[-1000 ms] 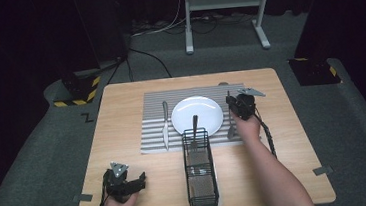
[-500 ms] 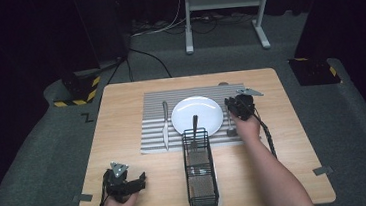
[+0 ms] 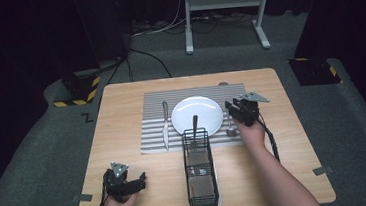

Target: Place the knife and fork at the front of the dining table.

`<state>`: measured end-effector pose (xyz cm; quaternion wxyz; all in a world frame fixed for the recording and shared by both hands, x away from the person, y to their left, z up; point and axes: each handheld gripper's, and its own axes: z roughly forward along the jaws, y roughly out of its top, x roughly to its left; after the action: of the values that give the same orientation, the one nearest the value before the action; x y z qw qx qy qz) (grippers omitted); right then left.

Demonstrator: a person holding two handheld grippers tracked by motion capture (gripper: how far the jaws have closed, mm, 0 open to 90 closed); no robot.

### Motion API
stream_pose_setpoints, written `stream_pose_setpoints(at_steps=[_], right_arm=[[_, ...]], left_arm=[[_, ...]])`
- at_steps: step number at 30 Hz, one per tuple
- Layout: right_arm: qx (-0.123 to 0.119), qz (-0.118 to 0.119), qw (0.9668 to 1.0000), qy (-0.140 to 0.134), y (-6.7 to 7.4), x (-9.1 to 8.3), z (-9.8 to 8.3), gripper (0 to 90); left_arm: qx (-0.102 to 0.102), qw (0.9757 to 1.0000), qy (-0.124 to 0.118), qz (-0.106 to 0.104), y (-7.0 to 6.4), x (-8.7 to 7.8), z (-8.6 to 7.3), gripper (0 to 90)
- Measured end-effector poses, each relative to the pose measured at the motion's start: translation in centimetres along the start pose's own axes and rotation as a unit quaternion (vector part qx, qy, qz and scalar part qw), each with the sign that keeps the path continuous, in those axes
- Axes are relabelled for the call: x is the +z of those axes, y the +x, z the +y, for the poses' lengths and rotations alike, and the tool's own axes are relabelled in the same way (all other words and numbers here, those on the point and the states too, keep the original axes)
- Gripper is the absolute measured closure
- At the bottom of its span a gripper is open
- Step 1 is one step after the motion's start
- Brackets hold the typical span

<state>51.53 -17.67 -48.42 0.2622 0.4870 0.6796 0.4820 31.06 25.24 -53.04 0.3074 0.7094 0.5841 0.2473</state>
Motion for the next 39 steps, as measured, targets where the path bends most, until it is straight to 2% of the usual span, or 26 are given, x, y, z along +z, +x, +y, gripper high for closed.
stream_pose_setpoints(at_steps=[6, 10, 12, 18, 21, 22, 24, 26, 29, 32, 39], right_arm=[[-0.034, 0.001, 0.9988, -0.035, 1.6, -3.6, -0.2, 57.3], [-0.040, 0.023, 0.9968, -0.066, 3.3, -6.5, -0.1, 56.0], [-0.048, 0.034, 0.9949, -0.082, 4.3, -7.7, -0.1, 55.8], [-0.068, 0.088, 0.9862, -0.122, 8.9, -11.0, 0.2, 54.3], [-0.070, 0.110, 0.9832, -0.127, 10.6, -11.6, 0.5, 54.1], [-0.071, 0.123, 0.9811, -0.131, 11.4, -11.7, 0.6, 54.0], [-0.082, 0.134, 0.9780, -0.138, 12.5, -11.7, 0.9, 54.4], [-0.091, 0.143, 0.9767, -0.132, 13.5, -11.4, 1.2, 55.7], [-0.094, 0.144, 0.9784, -0.114, 14.3, -10.5, 1.6, 58.5], [-0.093, 0.154, 0.9773, -0.112, 14.6, -9.8, 1.8, 63.7], [-0.096, 0.156, 0.9775, -0.105, 15.2, -9.0, 2.0, 77.1]], left_arm=[[0.000, 1.0000, 0.000, -0.001, 0.0, 0.0, 0.0, 7.2], [0.000, 1.0000, 0.000, 0.000, 0.0, 0.0, 0.0, 7.2], [0.001, 1.0000, 0.001, -0.001, 0.0, 0.0, 0.0, 7.1], [0.001, 1.0000, 0.001, -0.001, 0.0, 0.0, 0.0, 7.0], [0.001, 1.0000, 0.001, -0.001, 0.0, 0.0, 0.0, 7.0], [0.001, 1.0000, 0.001, -0.001, 0.0, 0.0, 0.0, 7.0], [0.001, 1.0000, 0.001, -0.001, 0.0, 0.0, 0.0, 7.0], [0.001, 1.0000, 0.001, -0.001, 0.0, 0.0, 0.0, 7.0], [0.001, 1.0000, 0.001, -0.001, 0.0, 0.0, 0.0, 7.0], [0.001, 1.0000, 0.001, -0.001, 0.0, 0.0, 0.0, 7.0], [0.001, 1.0000, 0.001, -0.001, 0.0, 0.0, 0.0, 7.0]])
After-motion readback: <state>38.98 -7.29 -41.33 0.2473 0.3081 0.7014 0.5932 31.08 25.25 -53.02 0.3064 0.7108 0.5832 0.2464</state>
